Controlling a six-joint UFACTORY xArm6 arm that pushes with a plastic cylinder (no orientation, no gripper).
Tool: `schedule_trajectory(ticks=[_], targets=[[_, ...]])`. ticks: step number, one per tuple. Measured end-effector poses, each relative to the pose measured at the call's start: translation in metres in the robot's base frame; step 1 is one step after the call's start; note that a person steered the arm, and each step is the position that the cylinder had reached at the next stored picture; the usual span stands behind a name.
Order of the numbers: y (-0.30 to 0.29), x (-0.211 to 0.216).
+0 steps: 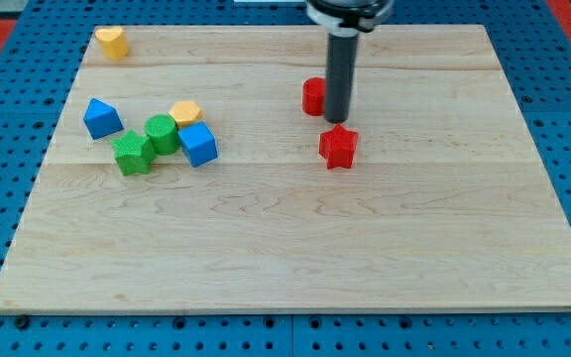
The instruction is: Move the group of blocks together towards the left side
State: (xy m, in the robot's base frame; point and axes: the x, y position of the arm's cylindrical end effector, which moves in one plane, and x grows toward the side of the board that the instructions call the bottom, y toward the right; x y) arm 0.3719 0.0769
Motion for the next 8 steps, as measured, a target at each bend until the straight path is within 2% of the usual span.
schedule_trajectory(ticks=[1,2,3,4,5,6,7,8], targets=[[0.049,-0.035],[-0.035,-0.045],[-0.132,-0.026],[-0.184,-0.024],[-0.145,-0.026],[-0.005,-0.024],[0.060,0.034],[0.003,0.058]])
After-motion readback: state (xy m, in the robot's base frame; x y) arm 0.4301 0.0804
